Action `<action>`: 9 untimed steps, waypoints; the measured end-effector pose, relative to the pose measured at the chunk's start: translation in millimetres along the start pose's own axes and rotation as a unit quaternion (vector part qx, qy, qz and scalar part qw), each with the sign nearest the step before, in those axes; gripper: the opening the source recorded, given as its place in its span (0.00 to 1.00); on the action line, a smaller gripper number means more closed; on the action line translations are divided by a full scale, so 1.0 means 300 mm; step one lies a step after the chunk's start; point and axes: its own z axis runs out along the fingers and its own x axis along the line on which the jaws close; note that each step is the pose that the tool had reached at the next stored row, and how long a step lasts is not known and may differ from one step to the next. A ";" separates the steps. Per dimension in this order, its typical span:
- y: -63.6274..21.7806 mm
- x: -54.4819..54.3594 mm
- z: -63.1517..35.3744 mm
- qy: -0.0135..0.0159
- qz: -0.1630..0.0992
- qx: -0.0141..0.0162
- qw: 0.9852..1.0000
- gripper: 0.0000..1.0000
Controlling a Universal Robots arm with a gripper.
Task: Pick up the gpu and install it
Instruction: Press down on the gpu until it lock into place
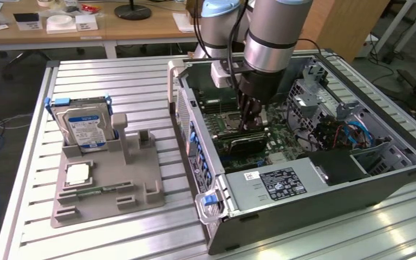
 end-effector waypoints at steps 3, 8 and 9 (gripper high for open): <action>0.000 0.000 0.016 0.000 0.000 0.000 1.000 0.11; 0.000 0.001 0.032 0.000 0.000 0.000 1.000 0.11; 0.000 0.001 0.032 0.000 0.000 0.000 1.000 0.11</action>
